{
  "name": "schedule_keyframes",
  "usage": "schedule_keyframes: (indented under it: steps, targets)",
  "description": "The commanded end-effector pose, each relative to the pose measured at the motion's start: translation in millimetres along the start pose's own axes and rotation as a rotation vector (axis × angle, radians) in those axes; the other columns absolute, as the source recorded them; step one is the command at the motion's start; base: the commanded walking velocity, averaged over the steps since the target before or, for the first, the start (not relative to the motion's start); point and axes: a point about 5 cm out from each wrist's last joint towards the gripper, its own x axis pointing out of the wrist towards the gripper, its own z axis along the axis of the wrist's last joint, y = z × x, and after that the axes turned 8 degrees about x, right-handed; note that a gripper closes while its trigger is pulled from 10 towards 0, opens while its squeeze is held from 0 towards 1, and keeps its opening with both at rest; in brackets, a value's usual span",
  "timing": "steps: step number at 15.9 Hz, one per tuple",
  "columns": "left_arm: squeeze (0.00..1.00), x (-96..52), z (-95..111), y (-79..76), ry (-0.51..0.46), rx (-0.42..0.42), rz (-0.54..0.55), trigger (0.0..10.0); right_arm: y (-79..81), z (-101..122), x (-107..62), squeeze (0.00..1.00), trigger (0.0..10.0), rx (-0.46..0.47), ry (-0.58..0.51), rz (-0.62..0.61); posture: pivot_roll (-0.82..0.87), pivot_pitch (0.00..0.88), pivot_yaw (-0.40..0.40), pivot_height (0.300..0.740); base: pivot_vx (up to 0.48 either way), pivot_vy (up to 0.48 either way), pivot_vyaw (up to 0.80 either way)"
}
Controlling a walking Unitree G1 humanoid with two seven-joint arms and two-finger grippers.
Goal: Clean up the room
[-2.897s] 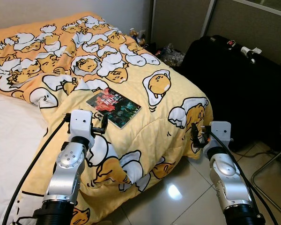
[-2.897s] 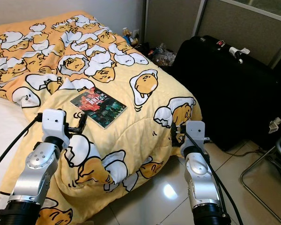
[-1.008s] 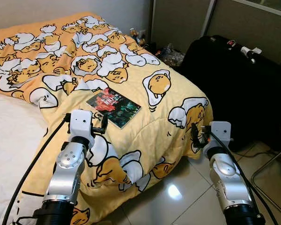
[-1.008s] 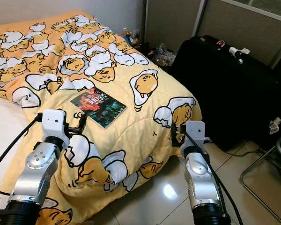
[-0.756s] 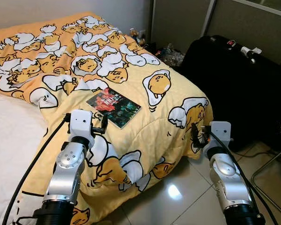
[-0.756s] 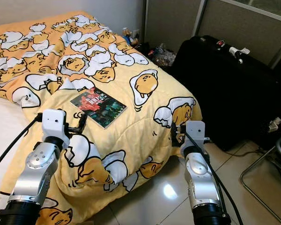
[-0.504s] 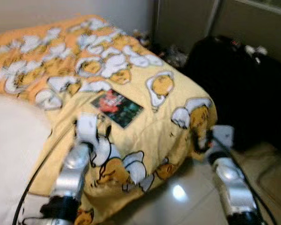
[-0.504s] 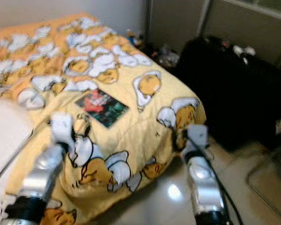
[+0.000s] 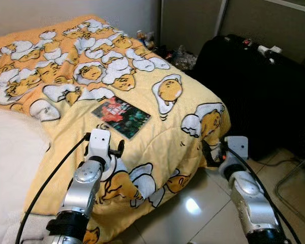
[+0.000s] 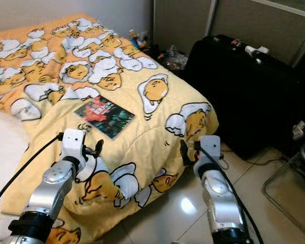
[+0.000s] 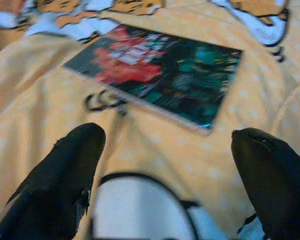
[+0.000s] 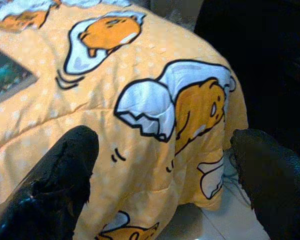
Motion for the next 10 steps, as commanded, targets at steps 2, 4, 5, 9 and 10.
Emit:
schedule_keyframes:
  steps: [2, 4, 5, 9, 10]
  targets:
    - [0.0, -13.2, -4, 9.9, -0.014, 0.015, 0.038, 10.0, 7.9, 13, -1.8, 1.0, 10.0, -0.047, -0.092, 0.044, 0.0, 0.0, 0.034, 0.74, 0.0, 0.0, 0.8]
    - [0.0, -21.5, 3, 19.2, -0.052, 0.041, 0.088, 10.0, 16.0, 22, -7.2, 1.0, 10.0, -0.005, -0.172, 0.057, 0.01, 0.0, 0.023, 0.74, 0.0, 0.0, 0.8]
    - [0.0, -24.3, 8, 22.7, -0.073, 0.042, 0.111, 10.0, 14.8, 24, -9.7, 1.0, 10.0, 0.015, -0.189, 0.027, 0.02, 0.0, 0.017, 0.74, 0.0, 0.0, 0.8]
    - [0.0, -32.5, 15, 24.8, -0.107, 0.062, 0.129, 10.0, 16.5, 16, -18.7, 1.0, 10.0, 0.034, -0.163, -0.006, 0.03, 0.0, 0.007, 0.74, 0.0, 0.0, 0.8]
    - [0.0, -33.6, 14, 26.6, -0.096, 0.059, 0.13, 10.0, 19.6, 13, -21.3, 1.0, 10.0, 0.037, -0.151, -0.008, 0.01, 0.0, 0.017, 0.74, 0.0, 0.0, 0.8]
